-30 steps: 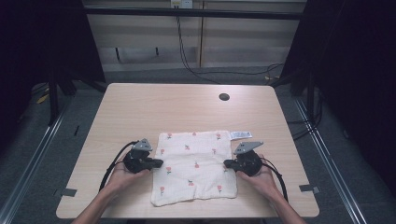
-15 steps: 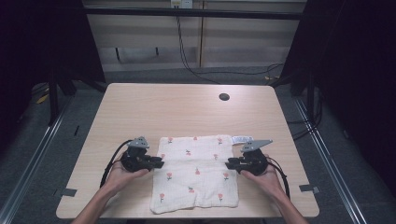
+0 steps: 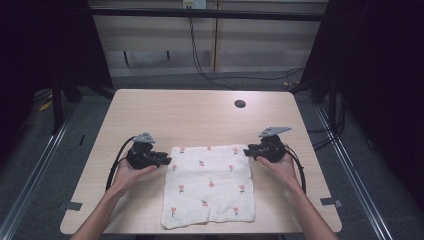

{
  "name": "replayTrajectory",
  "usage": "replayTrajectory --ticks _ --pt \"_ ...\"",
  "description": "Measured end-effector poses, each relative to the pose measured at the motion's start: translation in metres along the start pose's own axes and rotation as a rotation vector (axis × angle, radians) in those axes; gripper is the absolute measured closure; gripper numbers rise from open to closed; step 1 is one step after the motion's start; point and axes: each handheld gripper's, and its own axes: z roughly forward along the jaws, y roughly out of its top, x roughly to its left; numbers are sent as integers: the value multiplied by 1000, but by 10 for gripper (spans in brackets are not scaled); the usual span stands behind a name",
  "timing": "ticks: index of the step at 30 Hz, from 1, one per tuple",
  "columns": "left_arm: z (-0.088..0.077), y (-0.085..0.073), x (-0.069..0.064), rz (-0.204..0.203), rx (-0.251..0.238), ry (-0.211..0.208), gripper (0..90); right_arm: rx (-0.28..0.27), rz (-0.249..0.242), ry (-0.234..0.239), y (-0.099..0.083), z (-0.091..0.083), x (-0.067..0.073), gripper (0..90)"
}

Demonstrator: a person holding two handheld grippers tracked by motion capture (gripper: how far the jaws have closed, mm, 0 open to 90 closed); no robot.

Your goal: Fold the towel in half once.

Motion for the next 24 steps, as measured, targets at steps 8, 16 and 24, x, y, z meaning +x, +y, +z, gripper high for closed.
replayTrajectory --ticks 8,16,24 --pt "8 5 24 -79 -34 14 647 35 9 -34 14 19 -16 650" --pt "29 10 26 -62 6 28 634 71 24 -28 12 39 -20 628" --pt "40 7 34 -120 -11 40 605 87 25 -46 9 41 -24 669"
